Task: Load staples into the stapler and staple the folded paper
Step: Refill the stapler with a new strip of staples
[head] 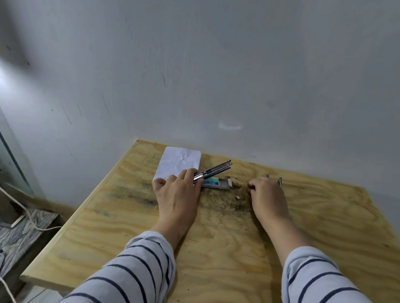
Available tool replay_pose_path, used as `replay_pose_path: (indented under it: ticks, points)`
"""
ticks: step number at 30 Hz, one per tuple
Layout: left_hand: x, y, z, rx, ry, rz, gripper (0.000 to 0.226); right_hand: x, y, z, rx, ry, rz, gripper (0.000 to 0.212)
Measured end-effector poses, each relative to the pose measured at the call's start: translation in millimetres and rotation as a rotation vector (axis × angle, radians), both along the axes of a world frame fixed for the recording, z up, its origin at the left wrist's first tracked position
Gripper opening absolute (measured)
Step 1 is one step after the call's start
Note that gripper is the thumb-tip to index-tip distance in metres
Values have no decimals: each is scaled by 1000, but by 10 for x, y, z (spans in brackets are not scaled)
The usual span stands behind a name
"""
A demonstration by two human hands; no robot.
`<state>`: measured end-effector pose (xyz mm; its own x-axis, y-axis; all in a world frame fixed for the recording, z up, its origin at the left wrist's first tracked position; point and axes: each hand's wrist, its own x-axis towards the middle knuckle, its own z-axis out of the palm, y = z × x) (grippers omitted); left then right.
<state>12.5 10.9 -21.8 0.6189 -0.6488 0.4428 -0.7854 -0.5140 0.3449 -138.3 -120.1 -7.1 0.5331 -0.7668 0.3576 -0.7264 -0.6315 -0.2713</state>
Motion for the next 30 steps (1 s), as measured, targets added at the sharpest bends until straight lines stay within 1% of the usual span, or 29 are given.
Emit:
replay_pose_path:
  ticks: [6,12,17,20,23,25,27,30]
  points:
    - [-16,10,-1,-21,-5,-23,28,-73,107,-1,2,-44,75,22]
    - [-45,46,4,-40,-30,-41,30,-111,162,14,78,-77,45,16]
    - [-59,54,-12,-40,-97,-53,31,-78,155,33,109,-59,-49,28]
    - [-71,57,-4,-69,-98,-71,26,-60,142,44,150,14,-135,15]
    - [-94,66,9,-97,-96,-95,20,-44,155,49,160,16,-173,12]
    - [-109,75,16,-107,-92,-111,19,-47,177,85,143,-74,-164,11]
    - [-112,95,16,-121,-90,-131,19,-60,202,146,119,-224,-142,13]
    - [-116,144,-7,-140,-98,-183,23,-104,265,228,73,-395,-55,14]
